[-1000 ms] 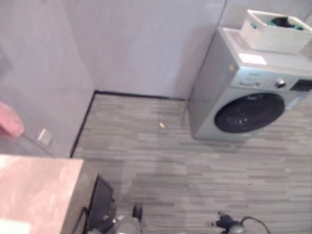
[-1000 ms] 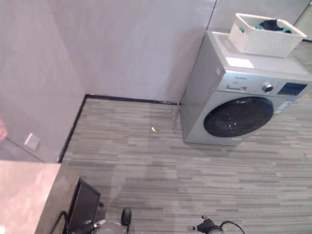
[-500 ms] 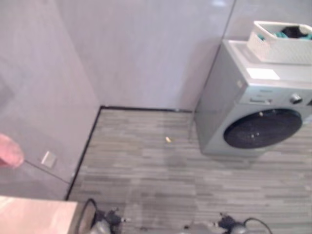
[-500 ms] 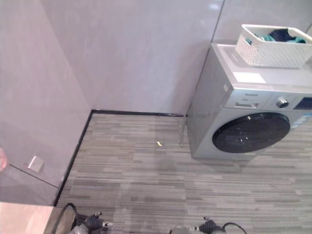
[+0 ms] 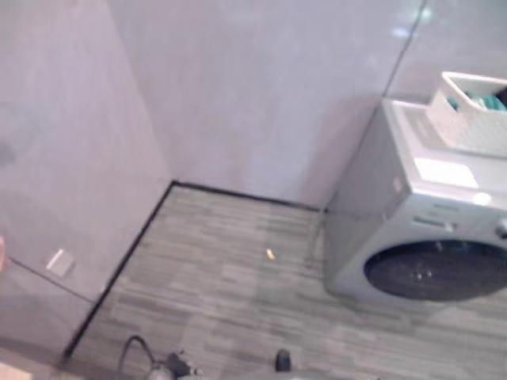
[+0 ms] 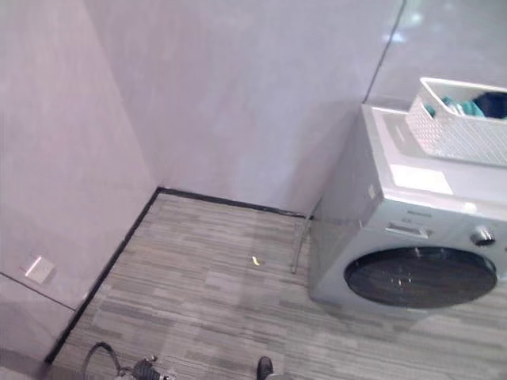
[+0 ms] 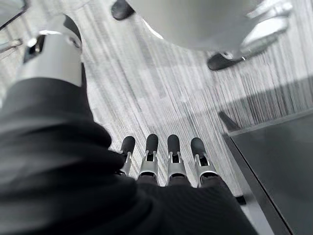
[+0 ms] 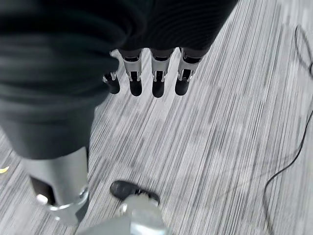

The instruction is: Put brush and paste in cup on sink, flatten towel.

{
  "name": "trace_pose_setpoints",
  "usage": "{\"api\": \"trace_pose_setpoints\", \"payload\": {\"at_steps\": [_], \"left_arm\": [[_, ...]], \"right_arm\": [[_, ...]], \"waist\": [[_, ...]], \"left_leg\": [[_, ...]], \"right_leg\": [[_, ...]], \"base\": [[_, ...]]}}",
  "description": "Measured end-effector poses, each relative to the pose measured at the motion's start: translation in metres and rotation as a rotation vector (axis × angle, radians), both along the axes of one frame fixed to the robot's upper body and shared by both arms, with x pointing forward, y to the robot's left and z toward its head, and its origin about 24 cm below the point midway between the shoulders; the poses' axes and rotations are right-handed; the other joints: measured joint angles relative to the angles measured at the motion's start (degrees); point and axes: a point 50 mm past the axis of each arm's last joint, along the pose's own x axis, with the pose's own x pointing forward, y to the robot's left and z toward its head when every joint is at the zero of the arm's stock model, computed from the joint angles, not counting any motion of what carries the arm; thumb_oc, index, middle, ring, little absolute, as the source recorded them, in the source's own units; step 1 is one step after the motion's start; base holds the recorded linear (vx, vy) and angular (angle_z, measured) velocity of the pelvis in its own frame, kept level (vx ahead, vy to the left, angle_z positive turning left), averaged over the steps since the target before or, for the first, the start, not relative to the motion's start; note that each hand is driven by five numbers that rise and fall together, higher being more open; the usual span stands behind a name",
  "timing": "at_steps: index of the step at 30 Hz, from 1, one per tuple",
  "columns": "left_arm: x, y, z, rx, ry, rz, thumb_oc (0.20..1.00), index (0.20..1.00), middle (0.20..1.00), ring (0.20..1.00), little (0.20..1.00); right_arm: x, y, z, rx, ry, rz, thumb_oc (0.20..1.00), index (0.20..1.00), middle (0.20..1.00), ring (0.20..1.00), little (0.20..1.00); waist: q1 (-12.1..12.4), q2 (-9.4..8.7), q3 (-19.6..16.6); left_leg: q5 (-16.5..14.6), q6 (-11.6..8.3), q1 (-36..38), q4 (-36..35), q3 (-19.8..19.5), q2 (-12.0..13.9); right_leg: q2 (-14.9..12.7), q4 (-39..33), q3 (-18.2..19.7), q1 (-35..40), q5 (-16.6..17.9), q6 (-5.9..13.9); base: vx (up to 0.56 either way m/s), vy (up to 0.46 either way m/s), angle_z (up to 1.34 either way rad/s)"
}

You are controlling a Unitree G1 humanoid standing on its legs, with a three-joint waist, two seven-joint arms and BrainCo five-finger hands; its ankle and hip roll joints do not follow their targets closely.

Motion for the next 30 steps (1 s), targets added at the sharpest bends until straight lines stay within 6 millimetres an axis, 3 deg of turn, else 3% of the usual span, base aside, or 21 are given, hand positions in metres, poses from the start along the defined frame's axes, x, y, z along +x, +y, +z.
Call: {"api": "trace_pose_setpoints", "payload": {"at_steps": [6, 9, 11, 12, 14, 16, 18, 21, 22, 24, 26, 27, 28, 30], "left_arm": [[-0.002, 0.009, 0.002, 0.020, 0.002, 0.012, 1.000, 1.000, 1.000, 1.000, 1.000], [-0.001, 0.022, 0.005, 0.053, 0.000, 0.015, 1.000, 1.000, 1.000, 1.000, 1.000], [0.004, 0.028, 0.008, 0.065, -0.017, 0.020, 1.000, 1.000, 1.000, 1.000, 1.000], [0.007, 0.032, 0.010, 0.076, -0.023, 0.016, 1.000, 1.000, 1.000, 1.000, 1.000], [0.012, 0.031, 0.011, 0.073, -0.037, 0.010, 1.000, 1.000, 1.000, 1.000, 1.000], [0.016, 0.026, 0.011, 0.057, -0.055, 0.008, 1.000, 1.000, 1.000, 1.000, 1.000], [0.016, 0.023, 0.010, 0.050, -0.053, -0.003, 1.000, 1.000, 1.000, 1.000, 1.000], [0.012, 0.020, 0.008, 0.045, -0.036, -0.001, 1.000, 1.000, 1.000, 1.000, 1.000], [0.007, 0.021, 0.007, 0.049, -0.024, -0.004, 1.000, 1.000, 1.000, 1.000, 1.000], [0.003, 0.023, 0.006, 0.046, -0.015, 0.012, 1.000, 1.000, 1.000, 1.000, 1.000], [-0.008, 0.024, 0.004, 0.051, 0.016, 0.021, 1.000, 1.000, 1.000, 1.000, 1.000], [-0.014, 0.020, 0.002, 0.041, 0.034, 0.024, 1.000, 1.000, 1.000, 1.000, 1.000], [-0.016, 0.021, 0.001, 0.045, 0.041, 0.019, 1.000, 1.000, 1.000, 1.000, 1.000], [-0.014, 0.029, 0.004, 0.065, 0.032, 0.005, 1.000, 1.000, 1.000, 1.000, 1.000]], "right_arm": [[0.012, 0.006, 0.000, 0.023, -0.054, -0.003, 1.000, 1.000, 1.000, 1.000, 1.000], [0.011, 0.008, -0.001, 0.031, -0.063, 0.002, 1.000, 1.000, 1.000, 1.000, 1.000], [0.010, 0.008, -0.001, 0.028, -0.049, 0.035, 1.000, 1.000, 1.000, 1.000, 1.000], [0.009, 0.010, -0.002, 0.030, -0.043, 0.041, 1.000, 1.000, 1.000, 1.000, 1.000], [0.006, 0.007, -0.001, 0.020, -0.030, 0.035, 1.000, 1.000, 1.000, 1.000, 1.000], [0.004, 0.004, -0.001, 0.010, -0.019, 0.033, 1.000, 1.000, 1.000, 1.000, 1.000], [0.018, 0.004, 0.001, 0.004, -0.048, 0.041, 1.000, 1.000, 1.000, 1.000, 1.000], [0.014, 0.000, 0.001, -0.007, -0.039, 0.041, 1.000, 1.000, 1.000, 1.000, 1.000], [0.011, 0.000, 0.001, -0.008, -0.037, 0.041, 1.000, 1.000, 1.000, 1.000, 1.000], [0.016, 0.000, 0.002, -0.007, -0.049, 0.046, 1.000, 1.000, 1.000, 1.000, 1.000], [0.006, -0.003, 0.002, -0.020, -0.021, 0.040, 1.000, 1.000, 1.000, 1.000, 1.000], [-0.002, -0.008, 0.003, -0.036, 0.005, 0.030, 1.000, 1.000, 1.000, 1.000, 1.000], [-0.002, -0.005, 0.002, -0.028, 0.002, 0.031, 1.000, 1.000, 1.000, 1.000, 1.000], [0.003, 0.004, -0.001, -0.004, -0.015, 0.038, 1.000, 1.000, 1.000, 1.000, 1.000]], "waist": [[-0.1, -1.37, 0.3], [0.4, -3.83, 1.7], [0.8, -5.23, 2.5], [0.7, -5.80, 3.2], [0.8, -5.31, 3.6], [1.3, -4.81, 4.4], [1.9, -3.30, 5.4], [1.8, -1.22, 5.4], [1.5, -0.59, 4.8], [1.5, -0.63, 3.8], [1.4, -1.88, 1.1], [1.1, -0.81, 0.3], [1.0, -0.81, 0.2], [1.6, -1.58, -0.3]], "left_leg": [[4.9, -1.33, -2.0, 2.5, 0.7, 2.7], [6.7, -1.74, -6.9, 12.5, 2.5, 1.9], [7.2, -0.51, -11.8, 21.4, 5.5, 1.5], [5.7, 1.42, -14.1, 22.4, 11.4, 2.1], [4.7, 2.17, -16.3, 16.2, 18.4, 0.3], [4.4, 2.46, -17.6, 8.2, 21.4, -2.4], [6.4, 4.43, -19.7, -2.3, 26.8, -5.0], [8.9, 5.18, -20.6, -9.5, 37.3, -4.3], [9.8, 6.44, -20.7, -8.9, 43.3, -3.2], [9.9, 8.16, -20.0, -4.9, 47.7, -2.8], [9.7, 9.66, -16.5, -5.4, 46.7, -6.6], [8.1, 13.80, -12.5, -9.8, 46.8, -7.7], [8.6, 14.68, -9.6, -12.2, 46.0, -8.0], [6.7, 15.69, -7.8, -12.0, 45.6, -8.3]], "right_leg": [[3.7, -0.6, -1.1, 1.0, -2.4, -2.90], [3.9, -1.6, -1.1, 2.5, -2.5, -5.76], [3.9, -3.0, -2.0, 3.5, -2.8, -6.54], [3.6, -4.4, -3.1, 4.7, -2.6, -7.21], [3.5, -4.4, -4.4, 4.9, -3.7, -7.20], [3.2, -4.4, -4.8, 4.9, -3.9, -6.65], [3.4, -4.4, -5.3, 6.0, -4.9, -6.42], [4.5, -4.4, -7.8, 9.4, -7.1, -6.25], [4.7, -4.4, -8.8, 11.2, -8.0, -5.92], [4.5, -4.4, -9.2, 12.8, -9.8, -4.47], [2.8, -3.5, -9.1, 14.9, -11.6, -0.99], [2.9, 0.5, -9.3, 14.6, -12.6, 0.61], [2.1, 7.6, -8.5, 12.8, -14.0, 2.97], [0.2, 20.5, -6.2, 8.6, -16.0, 6.72]], "base": [[0.21, -0.225, 0.15], [0.12, -0.158, 0.11], [0.16, -0.061, 0.18], [0.22, -0.002, 0.51], [0.29, 0.002, 0.48], [0.19, 0.012, 0.12], [0.41, 0.054, 0.09], [0.31, 0.056, 0.17], [0.32, 0.057, 0.25], [0.35, 0.088, 0.16], [0.34, 0.130, 0.15], [0.29, 0.161, 0.30], [0.40, 0.230, 0.32], [0.25, 0.160, 0.17]]}}
